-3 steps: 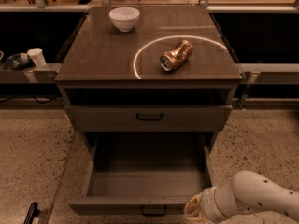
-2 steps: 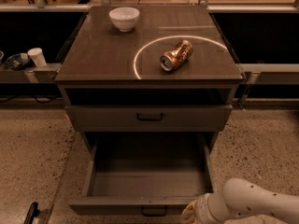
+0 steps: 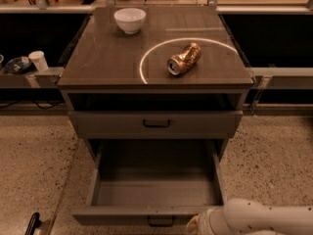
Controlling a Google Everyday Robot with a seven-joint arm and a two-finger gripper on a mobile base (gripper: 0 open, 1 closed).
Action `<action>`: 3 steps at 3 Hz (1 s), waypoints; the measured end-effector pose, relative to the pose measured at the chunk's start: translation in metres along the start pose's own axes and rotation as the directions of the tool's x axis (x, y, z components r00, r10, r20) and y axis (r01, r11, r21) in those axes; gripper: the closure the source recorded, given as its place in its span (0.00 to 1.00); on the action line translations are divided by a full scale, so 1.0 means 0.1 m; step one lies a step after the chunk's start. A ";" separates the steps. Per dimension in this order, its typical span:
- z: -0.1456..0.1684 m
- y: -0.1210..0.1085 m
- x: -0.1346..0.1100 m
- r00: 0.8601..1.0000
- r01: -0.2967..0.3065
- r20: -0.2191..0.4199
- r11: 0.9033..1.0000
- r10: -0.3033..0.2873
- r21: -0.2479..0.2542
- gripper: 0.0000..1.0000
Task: Close middle drawer
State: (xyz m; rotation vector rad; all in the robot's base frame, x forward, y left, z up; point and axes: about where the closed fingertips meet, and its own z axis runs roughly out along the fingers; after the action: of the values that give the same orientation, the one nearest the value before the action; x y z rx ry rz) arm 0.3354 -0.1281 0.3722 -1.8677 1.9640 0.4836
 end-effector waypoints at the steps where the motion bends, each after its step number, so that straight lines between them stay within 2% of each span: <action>1: -0.02 0.00 -0.01 1.000 0.000 0.000 1.000 0.000 0.000 1.00; 2: 0.00 -0.07 0.00 1.000 -0.016 0.004 0.999 0.016 0.033 1.00; 3: 0.08 -0.31 0.03 0.999 -0.052 0.016 0.993 0.051 0.109 1.00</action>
Offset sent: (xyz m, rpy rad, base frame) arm 0.0622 -0.0072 -0.0154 0.0222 -0.1651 -0.2340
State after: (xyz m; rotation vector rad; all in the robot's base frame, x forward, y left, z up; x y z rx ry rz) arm 0.3669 -0.1282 0.3642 -1.7464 1.9928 0.3940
